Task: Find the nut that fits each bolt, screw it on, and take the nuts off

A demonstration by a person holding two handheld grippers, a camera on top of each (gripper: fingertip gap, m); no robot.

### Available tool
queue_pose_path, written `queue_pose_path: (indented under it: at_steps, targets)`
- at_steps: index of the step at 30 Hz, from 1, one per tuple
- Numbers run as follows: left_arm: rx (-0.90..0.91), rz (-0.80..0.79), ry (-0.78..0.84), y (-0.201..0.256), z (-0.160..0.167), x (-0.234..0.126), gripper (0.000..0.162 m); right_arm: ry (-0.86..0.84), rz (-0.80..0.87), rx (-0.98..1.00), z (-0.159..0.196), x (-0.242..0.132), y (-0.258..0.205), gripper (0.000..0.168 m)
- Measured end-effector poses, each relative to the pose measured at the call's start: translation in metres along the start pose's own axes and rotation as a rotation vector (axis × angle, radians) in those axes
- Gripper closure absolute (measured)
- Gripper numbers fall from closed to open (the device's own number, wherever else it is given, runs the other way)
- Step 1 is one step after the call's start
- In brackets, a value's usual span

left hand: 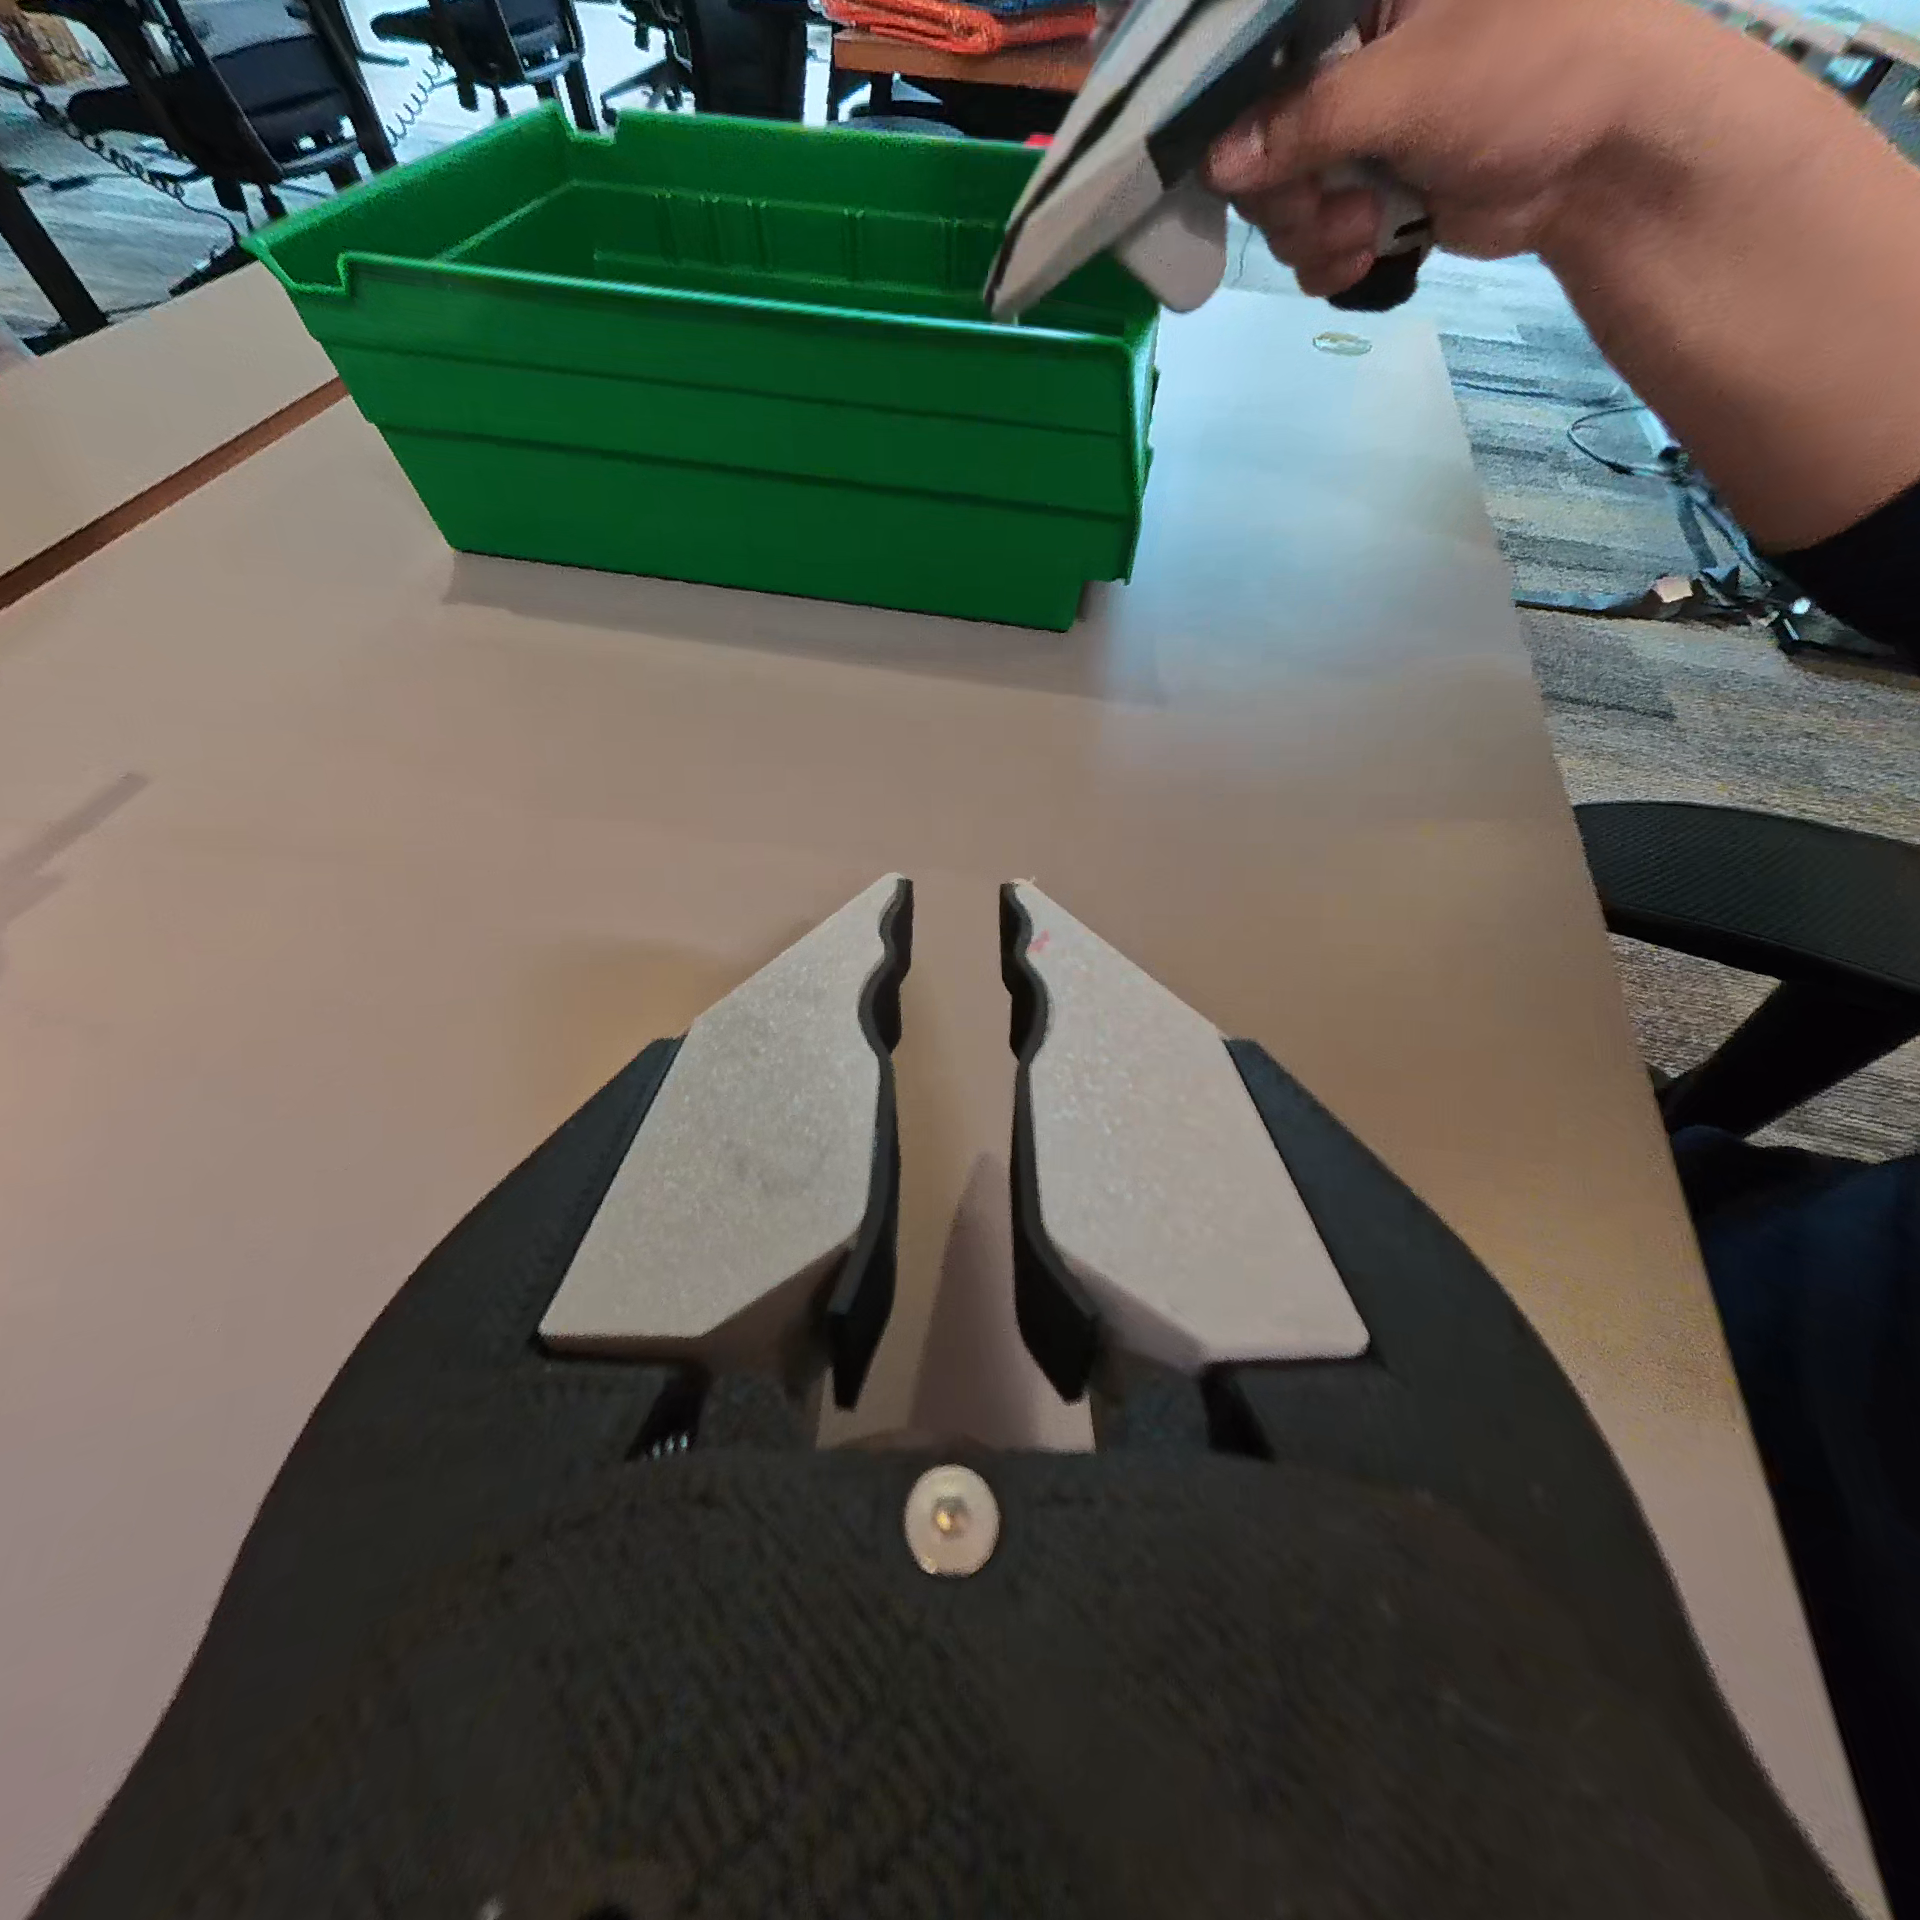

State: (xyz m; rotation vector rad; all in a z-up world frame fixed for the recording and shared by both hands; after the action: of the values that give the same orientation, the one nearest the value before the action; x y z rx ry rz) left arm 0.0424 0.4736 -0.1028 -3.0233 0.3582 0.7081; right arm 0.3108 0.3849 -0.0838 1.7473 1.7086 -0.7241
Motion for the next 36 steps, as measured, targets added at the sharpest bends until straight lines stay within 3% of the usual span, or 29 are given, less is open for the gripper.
queue_pose_path:
  at_steps: [4,9,13,18,21,27,29,31,36]
  targets:
    - [-0.012,-0.002,-0.054,-0.003,0.011,0.008,0.144,-0.005,0.043,-0.035,0.006,0.014,-0.003,0.151]
    - [-0.007,-0.01,-0.062,-0.004,0.011,0.008,0.137,0.188,0.112,-0.193,-0.055,-0.017,-0.048,0.145]
    - [-0.01,-0.005,-0.068,-0.003,0.011,0.008,0.136,0.397,-0.066,-0.347,-0.106,-0.032,-0.141,0.153]
    - [-0.004,-0.042,-0.063,-0.007,0.011,-0.005,0.133,0.532,-0.24,-0.301,-0.136,0.019,-0.211,0.146]
    - [-0.025,-0.045,-0.007,0.003,0.006,-0.046,0.131,0.587,-0.27,-0.284,-0.137,0.05,-0.228,0.149]
    - [0.068,-0.295,0.029,-0.024,-0.009,-0.212,0.156,0.548,-0.272,-0.384,-0.115,0.077,-0.241,0.151]
    - [0.006,-0.416,-0.073,-0.061,0.008,-0.255,0.153,0.54,-0.285,-0.395,-0.112,0.08,-0.245,0.152]
    - [-0.117,-0.526,-0.201,-0.109,0.041,-0.282,0.139,0.543,-0.313,-0.392,-0.113,0.079,-0.251,0.151]
    - [-0.363,-0.581,-0.386,-0.187,0.116,-0.284,0.137,0.557,-0.28,-0.438,-0.107,0.083,-0.259,0.151]
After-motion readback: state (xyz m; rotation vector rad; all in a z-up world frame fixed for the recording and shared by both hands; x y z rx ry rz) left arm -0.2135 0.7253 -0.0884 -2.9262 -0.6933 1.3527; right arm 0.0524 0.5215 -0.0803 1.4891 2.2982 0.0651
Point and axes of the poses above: each gripper's, where its closed fingertips meet, x out along the fingers, z out of its underside, y = z × x across the jaws, the point moved 3 cm from there along -x, back along the fingers, and after that the axes turned 4 degrees about -y, right-handed, at the moved point
